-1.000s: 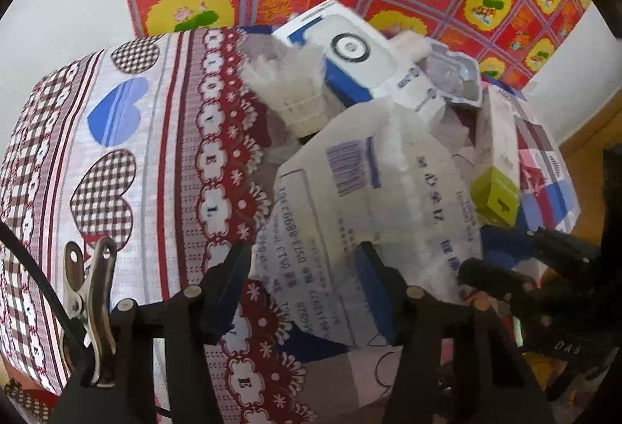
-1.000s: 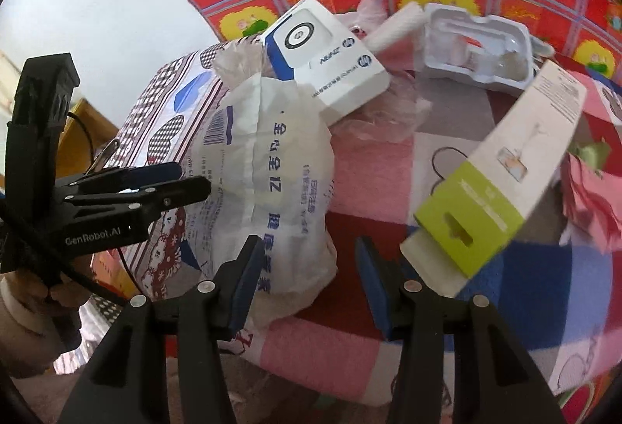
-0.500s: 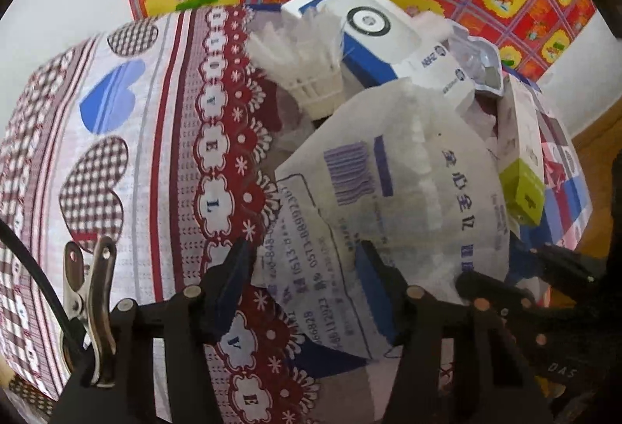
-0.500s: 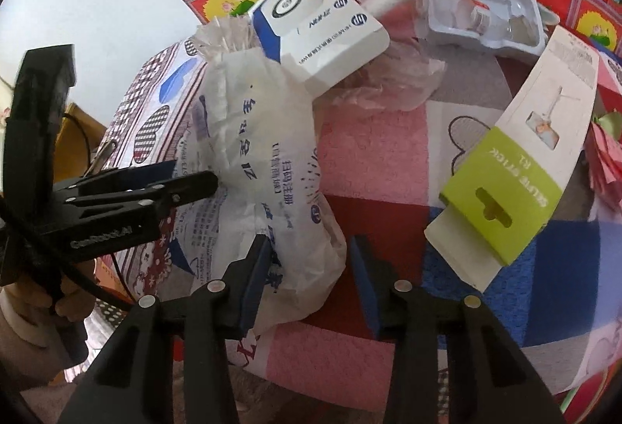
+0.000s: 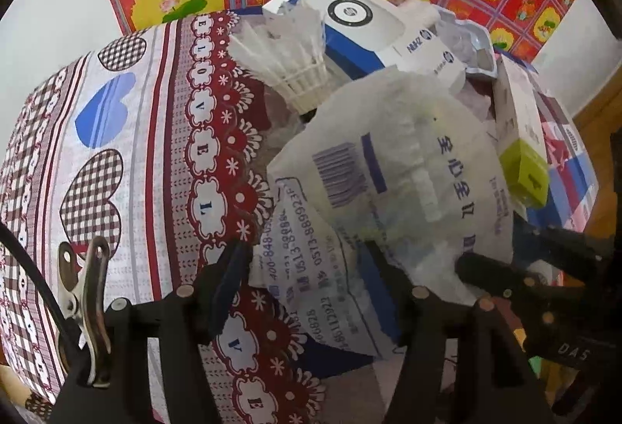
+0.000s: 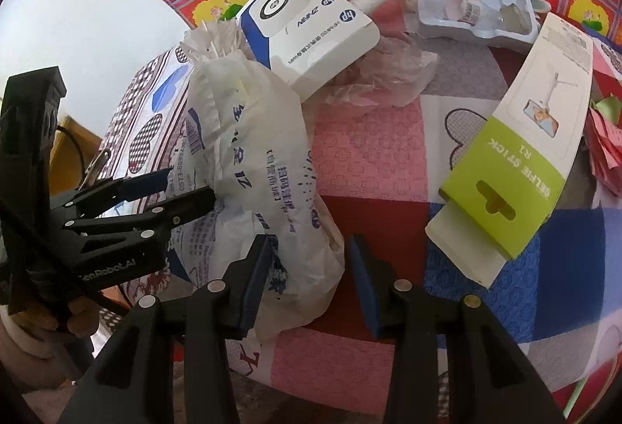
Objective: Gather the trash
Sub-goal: 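Close both grippers on the white plastic bag, then lift the white plastic bag with both grippers and carry it over the red bucket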
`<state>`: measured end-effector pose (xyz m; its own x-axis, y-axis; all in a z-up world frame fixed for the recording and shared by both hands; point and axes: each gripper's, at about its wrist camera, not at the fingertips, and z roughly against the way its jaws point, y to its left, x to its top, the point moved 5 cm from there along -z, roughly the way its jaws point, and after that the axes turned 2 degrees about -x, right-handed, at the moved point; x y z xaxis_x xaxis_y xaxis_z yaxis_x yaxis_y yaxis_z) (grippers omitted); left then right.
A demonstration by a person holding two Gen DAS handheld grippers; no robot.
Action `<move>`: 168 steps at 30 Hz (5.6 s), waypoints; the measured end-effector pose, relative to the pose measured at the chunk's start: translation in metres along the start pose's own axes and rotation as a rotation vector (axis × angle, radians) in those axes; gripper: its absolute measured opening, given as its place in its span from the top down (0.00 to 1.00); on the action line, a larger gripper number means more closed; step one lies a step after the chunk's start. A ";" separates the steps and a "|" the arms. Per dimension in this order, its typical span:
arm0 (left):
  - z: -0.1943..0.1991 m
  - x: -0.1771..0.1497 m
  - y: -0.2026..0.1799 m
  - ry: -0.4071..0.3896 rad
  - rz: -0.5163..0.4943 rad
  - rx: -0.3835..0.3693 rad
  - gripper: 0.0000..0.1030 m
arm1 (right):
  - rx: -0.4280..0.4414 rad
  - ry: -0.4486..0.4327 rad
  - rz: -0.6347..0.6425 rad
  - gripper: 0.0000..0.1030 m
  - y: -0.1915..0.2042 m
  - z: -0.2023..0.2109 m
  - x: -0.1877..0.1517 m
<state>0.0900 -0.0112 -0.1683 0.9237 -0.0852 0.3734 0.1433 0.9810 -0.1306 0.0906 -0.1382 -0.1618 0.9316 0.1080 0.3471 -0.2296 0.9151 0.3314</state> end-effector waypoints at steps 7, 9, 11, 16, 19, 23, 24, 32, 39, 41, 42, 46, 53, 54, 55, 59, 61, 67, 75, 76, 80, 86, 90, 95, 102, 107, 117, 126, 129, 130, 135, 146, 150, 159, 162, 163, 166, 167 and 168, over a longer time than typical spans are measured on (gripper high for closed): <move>0.008 0.002 0.007 0.023 0.084 -0.065 0.38 | -0.022 -0.002 -0.022 0.58 -0.007 0.009 -0.004; 0.010 0.001 0.006 0.038 0.133 -0.140 0.40 | -0.037 -0.028 -0.023 0.58 -0.007 0.014 -0.002; 0.012 0.002 0.006 0.041 0.141 -0.163 0.41 | -0.052 -0.046 -0.018 0.58 -0.008 0.016 0.000; 0.007 0.004 -0.004 0.043 0.070 -0.132 0.50 | -0.036 -0.033 -0.046 0.65 -0.009 0.010 0.000; 0.007 0.002 -0.011 0.036 0.030 -0.129 0.59 | -0.024 -0.026 -0.054 0.68 -0.009 0.007 -0.001; 0.006 -0.002 -0.020 0.028 -0.014 -0.142 0.75 | -0.020 -0.033 -0.054 0.79 -0.007 0.008 -0.001; 0.008 -0.002 -0.021 0.023 -0.026 -0.144 0.79 | -0.022 -0.040 -0.051 0.84 -0.007 0.010 -0.002; 0.026 -0.005 -0.023 -0.001 -0.042 -0.181 0.86 | -0.017 -0.103 -0.039 0.90 -0.003 0.034 -0.007; 0.046 -0.003 -0.041 -0.033 -0.099 -0.168 0.86 | -0.015 -0.156 -0.050 0.91 -0.007 0.059 -0.013; 0.050 -0.002 -0.047 -0.036 -0.109 -0.169 0.86 | -0.018 -0.171 -0.055 0.91 -0.010 0.065 -0.015; 0.053 -0.002 -0.051 -0.039 -0.115 -0.170 0.86 | -0.019 -0.176 -0.055 0.91 -0.013 0.069 -0.018; 0.058 0.001 -0.067 -0.047 -0.128 -0.174 0.86 | -0.026 -0.200 -0.063 0.91 -0.021 0.084 -0.026; 0.064 0.000 -0.107 -0.056 -0.182 -0.176 0.86 | -0.035 -0.228 -0.103 0.91 -0.050 0.106 -0.039; 0.064 0.000 -0.112 -0.056 -0.186 -0.178 0.86 | -0.036 -0.235 -0.109 0.91 -0.055 0.110 -0.040; 0.064 -0.001 -0.117 -0.056 -0.189 -0.179 0.86 | -0.034 -0.242 -0.117 0.91 -0.060 0.114 -0.042; 0.065 -0.001 -0.141 -0.057 -0.212 -0.183 0.86 | -0.040 -0.267 -0.136 0.91 -0.078 0.128 -0.048; 0.066 -0.001 -0.153 -0.057 -0.230 -0.185 0.86 | -0.045 -0.279 -0.148 0.91 -0.086 0.136 -0.051; 0.068 0.001 -0.194 -0.058 -0.285 -0.200 0.86 | -0.060 -0.323 -0.198 0.91 -0.114 0.161 -0.064; 0.069 -0.003 -0.248 -0.058 -0.361 -0.224 0.86 | -0.096 -0.360 -0.252 0.91 -0.149 0.192 -0.084; 0.069 -0.003 -0.254 -0.059 -0.367 -0.228 0.86 | -0.101 -0.365 -0.257 0.91 -0.153 0.196 -0.086; 0.069 -0.007 -0.279 -0.056 -0.394 -0.244 0.86 | -0.121 -0.383 -0.277 0.91 -0.169 0.212 -0.097; 0.064 -0.012 -0.310 -0.055 -0.424 -0.269 0.86 | -0.149 -0.392 -0.289 0.91 -0.191 0.228 -0.109; 0.061 -0.014 -0.328 -0.048 -0.449 -0.285 0.86 | -0.171 -0.398 -0.319 0.91 -0.203 0.237 -0.117; 0.060 -0.013 -0.345 -0.048 -0.499 -0.315 0.86 | -0.196 -0.418 -0.365 0.91 -0.215 0.246 -0.123; 0.053 -0.007 -0.371 -0.031 -0.579 -0.370 0.86 | -0.258 -0.448 -0.453 0.91 -0.231 0.257 -0.132; 0.049 -0.004 -0.393 -0.030 -0.659 -0.408 0.86 | -0.307 -0.484 -0.521 0.91 -0.243 0.264 -0.142; 0.041 -0.010 -0.448 -0.011 -0.806 -0.457 0.86 | -0.376 -0.538 -0.658 0.91 -0.276 0.287 -0.171; 0.026 -0.030 -0.513 0.024 -0.886 -0.494 0.86 | -0.412 -0.553 -0.751 0.91 -0.318 0.309 -0.209; 0.021 -0.041 -0.538 0.039 -0.910 -0.504 0.86 | -0.427 -0.558 -0.786 0.91 -0.335 0.317 -0.228; 0.019 -0.045 -0.547 0.044 -0.918 -0.508 0.86 | -0.433 -0.558 -0.793 0.91 -0.340 0.319 -0.233; 0.008 -0.066 -0.588 0.066 -0.956 -0.529 0.86 | -0.463 -0.557 -0.844 0.91 -0.368 0.331 -0.268; -0.039 -0.127 -0.668 0.129 -1.052 -0.571 0.86 | -0.487 -0.517 -0.991 0.91 -0.436 0.333 -0.355; -0.061 -0.149 -0.694 0.154 -1.070 -0.585 0.86 | -0.504 -0.495 -1.018 0.91 -0.458 0.328 -0.380; -0.121 -0.196 -0.734 0.212 -1.100 -0.568 0.86 | -0.535 -0.422 -1.045 0.91 -0.507 0.293 -0.429; -0.142 -0.208 -0.745 0.226 -1.113 -0.566 0.86 | -0.540 -0.412 -1.055 0.91 -0.520 0.282 -0.442; -0.146 -0.210 -0.749 0.228 -1.116 -0.566 0.86 | -0.540 -0.410 -1.061 0.91 -0.524 0.279 -0.445; -0.163 -0.220 -0.763 0.236 -1.129 -0.564 0.86 | -0.536 -0.399 -1.090 0.91 -0.539 0.266 -0.460; -0.168 -0.223 -0.767 0.240 -1.133 -0.561 0.86 | -0.535 -0.396 -1.096 0.90 -0.543 0.263 -0.462; -0.174 -0.226 -0.770 0.247 -1.134 -0.560 0.86 | -0.535 -0.392 -1.102 0.90 -0.547 0.259 -0.466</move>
<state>-0.1670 -0.7780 -0.3120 0.2206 -0.9076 0.3573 0.9605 0.1383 -0.2416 -0.2908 -0.7901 -0.2775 0.3907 -0.8384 0.3800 0.8306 0.4991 0.2469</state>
